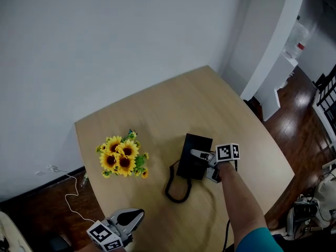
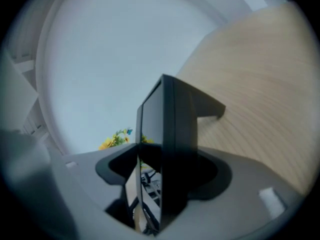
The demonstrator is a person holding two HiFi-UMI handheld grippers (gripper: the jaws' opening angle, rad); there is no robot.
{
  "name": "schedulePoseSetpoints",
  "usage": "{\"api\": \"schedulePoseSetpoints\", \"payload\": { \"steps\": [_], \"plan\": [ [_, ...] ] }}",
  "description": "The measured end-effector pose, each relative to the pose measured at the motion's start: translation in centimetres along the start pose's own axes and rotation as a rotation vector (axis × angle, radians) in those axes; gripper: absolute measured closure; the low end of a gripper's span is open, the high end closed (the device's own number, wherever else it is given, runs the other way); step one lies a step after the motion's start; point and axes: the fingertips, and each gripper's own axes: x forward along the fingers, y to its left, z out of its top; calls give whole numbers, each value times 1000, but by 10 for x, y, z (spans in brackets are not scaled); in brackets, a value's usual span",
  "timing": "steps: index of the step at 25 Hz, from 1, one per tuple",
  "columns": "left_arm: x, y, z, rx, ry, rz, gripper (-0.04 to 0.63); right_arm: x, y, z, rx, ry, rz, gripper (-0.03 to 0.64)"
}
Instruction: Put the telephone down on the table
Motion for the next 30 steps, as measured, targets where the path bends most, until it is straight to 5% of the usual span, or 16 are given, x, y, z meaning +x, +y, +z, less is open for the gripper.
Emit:
{"api": "schedulePoseSetpoints", "payload": {
  "steps": [4, 7, 11, 16, 24, 30],
  "plan": [
    [-5, -2, 4, 7, -10, 7, 592, -30, -9, 8, -11, -51, -134, 305],
    [-8, -17, 18, 10, -20, -12, 592, -64, -3, -2, -19, -112, -157, 307],
    [-22, -29, 33, 34, -36, -10, 592, -112, 58, -43, -25, -176, 52, 383],
    [-43, -51, 50, 72, -57, 8, 592, -172, 147, -94, -120, -293, 339, 607],
    [-82, -111, 66, 78, -128, 38, 592, -228, 262, -132, -316, -285, 583, 615],
    [-151, -136, 67, 116, -210, 52, 592, -244, 339, -183, -412, -248, 580, 615]
  ]
}}
